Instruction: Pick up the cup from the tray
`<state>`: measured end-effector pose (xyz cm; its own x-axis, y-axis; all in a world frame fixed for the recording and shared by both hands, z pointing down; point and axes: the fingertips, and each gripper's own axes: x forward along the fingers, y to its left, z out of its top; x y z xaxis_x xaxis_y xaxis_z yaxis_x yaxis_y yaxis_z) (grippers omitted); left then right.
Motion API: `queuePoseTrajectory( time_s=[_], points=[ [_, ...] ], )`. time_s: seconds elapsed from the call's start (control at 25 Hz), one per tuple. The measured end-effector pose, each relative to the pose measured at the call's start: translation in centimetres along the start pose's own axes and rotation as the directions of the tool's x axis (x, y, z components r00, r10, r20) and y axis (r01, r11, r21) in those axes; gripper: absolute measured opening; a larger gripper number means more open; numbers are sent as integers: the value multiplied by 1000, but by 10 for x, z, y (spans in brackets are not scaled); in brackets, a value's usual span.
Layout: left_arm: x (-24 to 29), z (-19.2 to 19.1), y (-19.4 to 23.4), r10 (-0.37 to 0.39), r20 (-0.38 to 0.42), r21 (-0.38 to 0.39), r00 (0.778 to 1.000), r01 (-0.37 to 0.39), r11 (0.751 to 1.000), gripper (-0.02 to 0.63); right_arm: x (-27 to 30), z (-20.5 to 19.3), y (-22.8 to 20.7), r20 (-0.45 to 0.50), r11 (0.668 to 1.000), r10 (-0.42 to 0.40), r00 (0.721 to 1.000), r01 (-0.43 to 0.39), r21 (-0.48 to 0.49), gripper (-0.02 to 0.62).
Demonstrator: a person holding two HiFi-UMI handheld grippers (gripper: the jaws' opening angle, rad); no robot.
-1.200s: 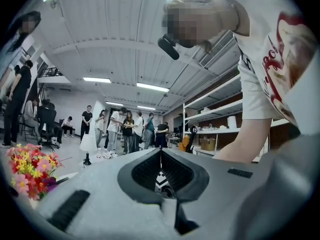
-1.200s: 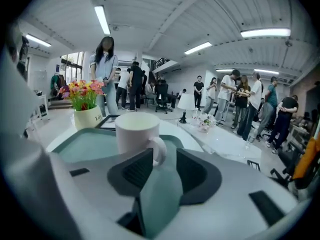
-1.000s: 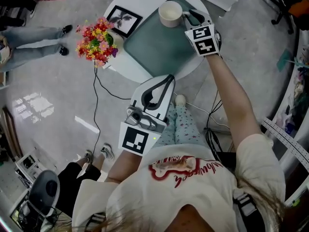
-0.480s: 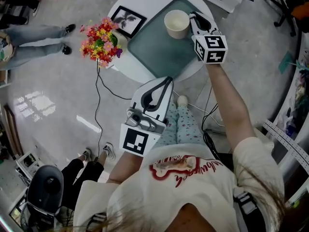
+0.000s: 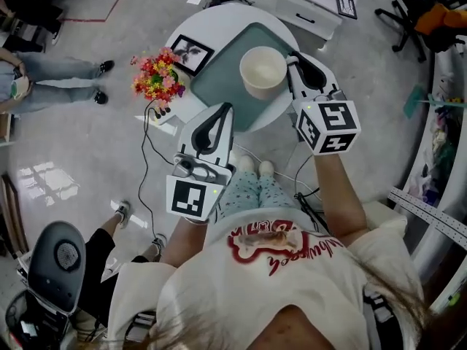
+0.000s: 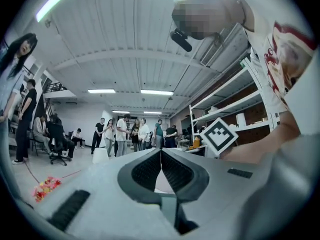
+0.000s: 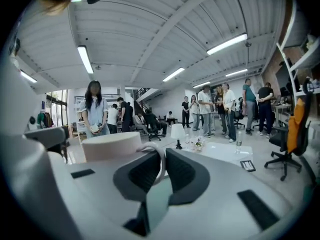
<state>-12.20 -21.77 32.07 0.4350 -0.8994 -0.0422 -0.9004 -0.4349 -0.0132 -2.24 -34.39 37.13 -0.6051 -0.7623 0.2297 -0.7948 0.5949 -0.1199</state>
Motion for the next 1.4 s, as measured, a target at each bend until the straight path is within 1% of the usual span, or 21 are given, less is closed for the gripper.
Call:
queuePoseTrajectory(
  time_s=[0.12, 0.24, 0.32, 0.48, 0.68, 0.88, 1.12, 1.28, 1.4],
  points=[
    [-2, 20, -2, 5, 23, 24, 1000, -5, 1000, 14, -41, 24, 16, -2, 999, 36, 999, -36, -11, 44],
    [-8, 33, -8, -4, 34, 45, 999, 2, 999, 15, -72, 39, 31, 8, 997, 69, 998, -69, -35, 46],
    [-11, 37, -14, -11, 41, 53, 999, 9, 999, 14, -86, 48, 34, 32, 997, 72, 997, -71, -36, 46],
    [-19, 34, -24, -2, 27, 49, 1000, 1, 999, 14, -103, 60, 36, 78, 997, 67, 995, -65, -35, 46],
    [-28, 39, -36, 38, 48, 55, 998, -40, 998, 14, -116, 53, 37, 106, 995, 94, 990, -97, 29, 46],
    [-41, 43, -47, 66, 75, 62, 995, -70, 996, 15, -129, 51, 40, 121, 992, 114, 986, -119, 37, 46],
    [-68, 51, -62, 48, 80, 84, 996, -55, 995, 14, -151, 44, 54, 130, 993, 105, 986, -112, 44, 46],
    [-94, 55, -66, 38, 92, 95, 995, -46, 994, 14, -171, 40, 75, 157, 994, 86, 984, -95, 49, 46],
    [-118, 61, -77, 14, 98, 98, 995, -23, 995, 14, -194, 30, 94, 162, 995, 69, 984, -80, 65, 46]
  ],
)
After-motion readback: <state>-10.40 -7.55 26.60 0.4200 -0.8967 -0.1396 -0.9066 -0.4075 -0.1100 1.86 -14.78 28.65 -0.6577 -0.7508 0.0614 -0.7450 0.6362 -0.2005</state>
